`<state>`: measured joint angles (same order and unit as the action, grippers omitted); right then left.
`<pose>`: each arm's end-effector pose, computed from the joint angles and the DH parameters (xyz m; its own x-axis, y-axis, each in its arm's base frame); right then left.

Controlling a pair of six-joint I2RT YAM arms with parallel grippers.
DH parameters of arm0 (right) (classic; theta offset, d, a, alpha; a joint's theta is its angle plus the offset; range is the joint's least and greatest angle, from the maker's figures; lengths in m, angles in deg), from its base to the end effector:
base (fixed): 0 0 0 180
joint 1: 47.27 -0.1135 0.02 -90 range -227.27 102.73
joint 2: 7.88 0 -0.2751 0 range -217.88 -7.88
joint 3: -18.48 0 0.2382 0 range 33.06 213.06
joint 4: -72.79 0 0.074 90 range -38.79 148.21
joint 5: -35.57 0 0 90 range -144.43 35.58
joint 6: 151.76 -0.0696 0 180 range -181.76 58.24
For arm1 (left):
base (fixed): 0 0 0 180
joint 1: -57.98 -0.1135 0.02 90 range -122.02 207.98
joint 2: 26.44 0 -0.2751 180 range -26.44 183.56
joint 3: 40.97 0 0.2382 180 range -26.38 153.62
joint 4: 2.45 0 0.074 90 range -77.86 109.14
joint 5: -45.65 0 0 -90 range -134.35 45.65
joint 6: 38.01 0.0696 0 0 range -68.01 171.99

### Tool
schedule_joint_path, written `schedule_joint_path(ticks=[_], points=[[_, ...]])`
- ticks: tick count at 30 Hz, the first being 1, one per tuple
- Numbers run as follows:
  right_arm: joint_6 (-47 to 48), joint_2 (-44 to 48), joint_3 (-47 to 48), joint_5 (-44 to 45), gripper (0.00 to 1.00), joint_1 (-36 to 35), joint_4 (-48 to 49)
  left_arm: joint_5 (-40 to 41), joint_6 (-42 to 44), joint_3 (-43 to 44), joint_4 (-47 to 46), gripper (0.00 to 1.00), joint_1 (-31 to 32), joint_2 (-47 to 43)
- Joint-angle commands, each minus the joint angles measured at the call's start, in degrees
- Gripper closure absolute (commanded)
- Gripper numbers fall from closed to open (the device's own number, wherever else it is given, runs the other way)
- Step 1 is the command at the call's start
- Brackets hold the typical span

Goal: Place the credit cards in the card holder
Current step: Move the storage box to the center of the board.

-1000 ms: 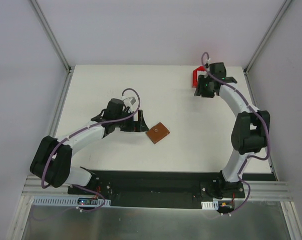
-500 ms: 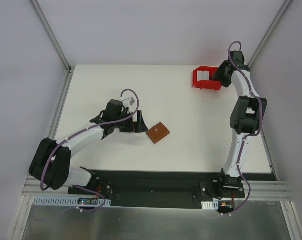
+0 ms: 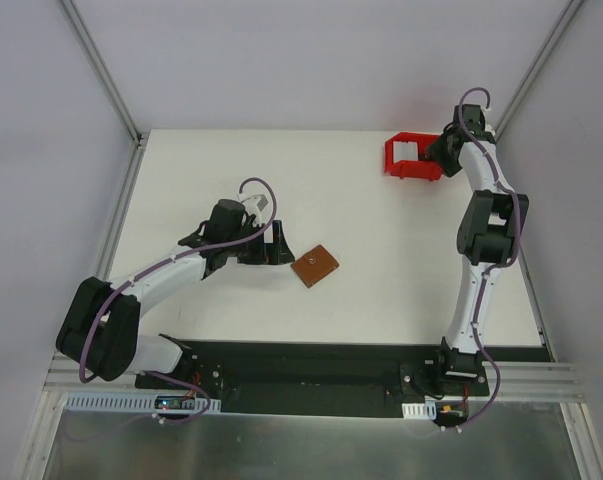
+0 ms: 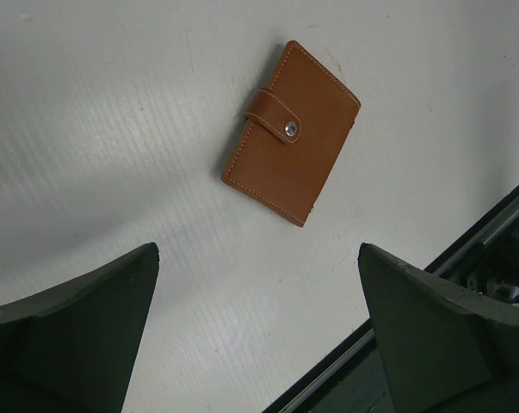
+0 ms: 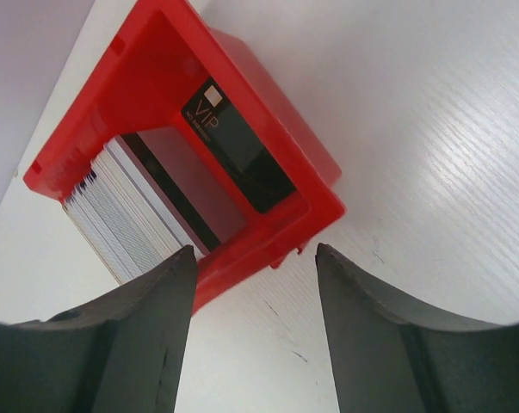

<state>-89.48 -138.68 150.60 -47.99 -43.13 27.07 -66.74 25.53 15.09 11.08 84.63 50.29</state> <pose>0.5382 -0.0468 0.2271 -0.5472 0.5030 -0.6690 0.4589 0.8487 0.2629 0.2510 -0.1556 0.2194 -0.7600 -0.0795 -0.6450 0.3995 0.7256 -0.5602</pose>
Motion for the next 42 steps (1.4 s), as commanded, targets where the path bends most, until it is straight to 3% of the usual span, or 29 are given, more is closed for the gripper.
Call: schedule_joint_path(ticks=[1, 7, 16, 24, 32, 42], points=[[-3.56, -3.13, 6.11, 1.65, 0.39, 0.25, 0.73, 0.24, -0.09, 0.1, -0.17, 0.02, 0.24, -1.76], [-4.09, -6.74, 10.69, 0.86, 0.39, 0.25, -1.12, 1.03, -0.09, -0.43, 0.18, 0.02, 0.24, -2.46], [-2.16, -6.14, 7.28, -1.34, 0.45, -0.01, 0.11, 1.48, 0.44, -0.34, 0.71, 0.02, 0.24, -2.11], [0.83, -1.3, -0.1, -1.95, 0.53, -0.54, 2.75, 1.47, 0.35, -0.16, 0.71, 0.02, 0.24, -1.84], [1.62, 4.23, -7.92, -3.62, 0.56, -1.68, 3.98, 1.39, 0.18, 0.36, 0.88, 0.02, 0.24, -1.76], [-1.98, 16.18, -26.72, -3.98, 0.56, -6.16, 8.28, 2.35, -0.7, 0.63, 0.88, 0.02, 0.24, -1.85]])
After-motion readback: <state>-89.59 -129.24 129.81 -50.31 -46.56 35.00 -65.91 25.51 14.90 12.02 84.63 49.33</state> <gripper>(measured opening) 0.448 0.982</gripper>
